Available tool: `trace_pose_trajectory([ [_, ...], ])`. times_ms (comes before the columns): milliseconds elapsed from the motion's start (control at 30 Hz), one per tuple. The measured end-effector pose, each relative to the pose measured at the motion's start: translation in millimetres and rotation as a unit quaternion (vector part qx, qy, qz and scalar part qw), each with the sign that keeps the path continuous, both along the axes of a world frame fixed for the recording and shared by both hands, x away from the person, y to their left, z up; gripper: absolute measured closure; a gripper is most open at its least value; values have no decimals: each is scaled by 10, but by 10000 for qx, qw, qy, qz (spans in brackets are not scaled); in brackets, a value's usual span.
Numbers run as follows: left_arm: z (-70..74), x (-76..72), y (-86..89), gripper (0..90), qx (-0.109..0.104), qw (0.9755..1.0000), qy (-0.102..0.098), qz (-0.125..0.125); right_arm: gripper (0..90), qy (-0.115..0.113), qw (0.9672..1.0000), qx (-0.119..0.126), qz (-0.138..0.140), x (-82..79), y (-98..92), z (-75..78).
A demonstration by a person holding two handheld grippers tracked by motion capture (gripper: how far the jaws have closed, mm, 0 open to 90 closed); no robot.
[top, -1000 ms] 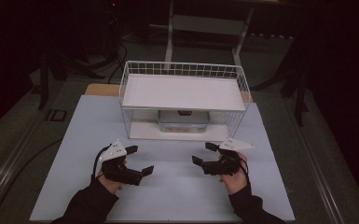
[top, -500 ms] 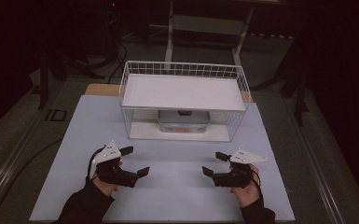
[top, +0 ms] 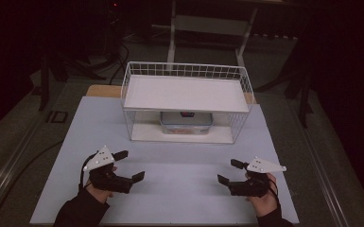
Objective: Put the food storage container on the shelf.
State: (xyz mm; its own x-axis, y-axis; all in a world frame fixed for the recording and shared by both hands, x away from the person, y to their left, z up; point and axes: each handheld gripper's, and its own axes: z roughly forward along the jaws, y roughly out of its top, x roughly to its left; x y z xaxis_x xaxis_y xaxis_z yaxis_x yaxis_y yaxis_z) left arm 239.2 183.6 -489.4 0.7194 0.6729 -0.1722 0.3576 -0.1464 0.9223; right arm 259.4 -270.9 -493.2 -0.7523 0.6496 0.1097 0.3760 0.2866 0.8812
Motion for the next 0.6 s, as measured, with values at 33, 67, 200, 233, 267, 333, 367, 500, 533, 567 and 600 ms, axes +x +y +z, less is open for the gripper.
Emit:
trace_pose_trajectory([
  [33, 1, -10, 9, 0, 8, 10000, -4, 26, 171, 15, 10000, -20, -27, -6, -18, -6],
  [67, -1, -17, 20, 0, 8, 10000, -11, 36, 171, 22, 10000, -30, -34, -13, -32, -12],
  [200, -9, -49, 55, 0, -43, 10000, 8, -7, 170, 48, 10000, -59, -56, -33, -100, -30],
  [233, -12, -54, 58, 0, -49, 10000, 18, -12, 169, 62, 9999, -45, -67, -34, -130, -40],
  [267, -19, -62, 60, 0, -54, 10000, 33, -17, 169, 78, 9999, -25, -74, -34, -149, -46],
  [333, -39, -79, 56, 0, -8, 10000, 23, -39, 169, 144, 9998, -4, -97, -33, -191, -67],
  [367, -53, -86, 52, 0, 49, 10000, 30, -50, 169, 160, 9998, -11, -100, -37, -202, -76],
  [500, -121, -79, 43, 0, 81, 9998, 138, -109, 168, 254, 9996, -101, -26, -19, -207, -124],
  [533, -130, -73, 41, 0, 101, 9998, 157, -107, 167, 276, 9996, -91, 1, -11, -201, -136],
  [567, -136, -69, 39, 0, 105, 9998, 154, -103, 166, 296, 9995, -108, 23, -5, -196, -144],
  [600, -141, -65, 38, 0, 116, 9998, 159, -106, 166, 315, 9994, -129, 31, -1, -190, -152],
])
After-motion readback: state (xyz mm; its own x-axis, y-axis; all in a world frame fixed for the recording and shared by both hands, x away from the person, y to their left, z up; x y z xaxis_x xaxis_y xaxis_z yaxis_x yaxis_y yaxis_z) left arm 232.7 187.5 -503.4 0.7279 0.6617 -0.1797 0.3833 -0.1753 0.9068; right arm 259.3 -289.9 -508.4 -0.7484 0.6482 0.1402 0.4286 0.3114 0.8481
